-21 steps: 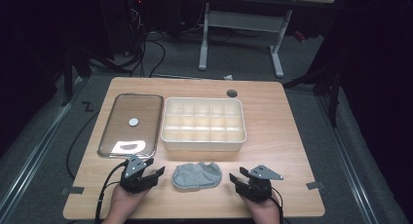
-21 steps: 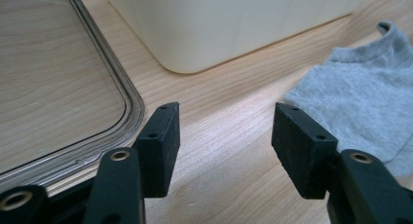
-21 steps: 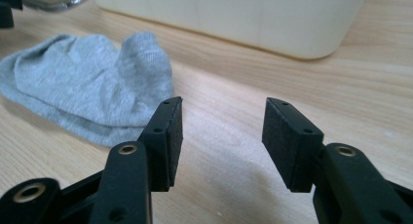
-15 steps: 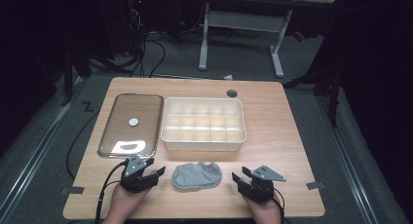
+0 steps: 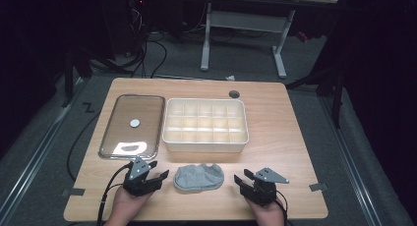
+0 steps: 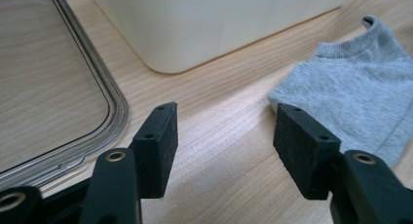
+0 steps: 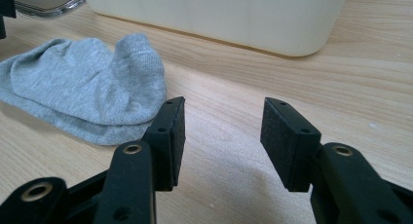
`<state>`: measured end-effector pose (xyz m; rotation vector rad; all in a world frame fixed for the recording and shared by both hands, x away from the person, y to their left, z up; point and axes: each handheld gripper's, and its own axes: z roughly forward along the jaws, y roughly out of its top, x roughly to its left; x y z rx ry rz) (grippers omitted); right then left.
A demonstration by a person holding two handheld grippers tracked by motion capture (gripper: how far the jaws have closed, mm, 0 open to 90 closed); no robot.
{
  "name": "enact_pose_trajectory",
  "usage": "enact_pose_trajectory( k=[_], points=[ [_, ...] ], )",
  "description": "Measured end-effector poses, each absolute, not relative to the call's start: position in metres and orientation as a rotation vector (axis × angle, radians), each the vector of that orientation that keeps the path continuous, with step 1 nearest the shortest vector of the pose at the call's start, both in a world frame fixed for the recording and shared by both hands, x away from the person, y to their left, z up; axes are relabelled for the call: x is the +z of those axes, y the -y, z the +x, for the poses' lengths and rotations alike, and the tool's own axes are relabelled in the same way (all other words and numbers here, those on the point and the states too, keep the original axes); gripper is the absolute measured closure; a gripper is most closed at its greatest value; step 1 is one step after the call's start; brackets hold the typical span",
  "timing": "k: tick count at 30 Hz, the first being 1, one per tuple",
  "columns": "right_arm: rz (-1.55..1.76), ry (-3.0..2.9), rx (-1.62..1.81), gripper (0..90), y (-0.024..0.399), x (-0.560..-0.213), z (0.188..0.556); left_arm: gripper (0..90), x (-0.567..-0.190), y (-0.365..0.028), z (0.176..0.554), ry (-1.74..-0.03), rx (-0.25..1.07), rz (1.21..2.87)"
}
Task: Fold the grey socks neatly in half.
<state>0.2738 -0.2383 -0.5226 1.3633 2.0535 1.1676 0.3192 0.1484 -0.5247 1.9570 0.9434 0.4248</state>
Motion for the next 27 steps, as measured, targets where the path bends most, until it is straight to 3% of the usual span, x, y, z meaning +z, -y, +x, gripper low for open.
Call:
enact_pose_trajectory(
  k=[7,20,27],
  points=[
    [1.341,-2.071,1.159,51.8,0.233,-0.521,0.274,44.1,-0.524,-0.146,0.317,-0.933,0.392,1.955],
    [1.375,-2.106,1.198,54.7,0.205,-0.516,0.281,61.9,-0.524,-0.117,0.304,-0.811,0.382,2.002],
    [1.434,-2.181,1.134,56.9,0.186,-0.526,0.290,64.6,-0.530,-0.099,0.297,-0.744,0.409,2.112]
  ],
)
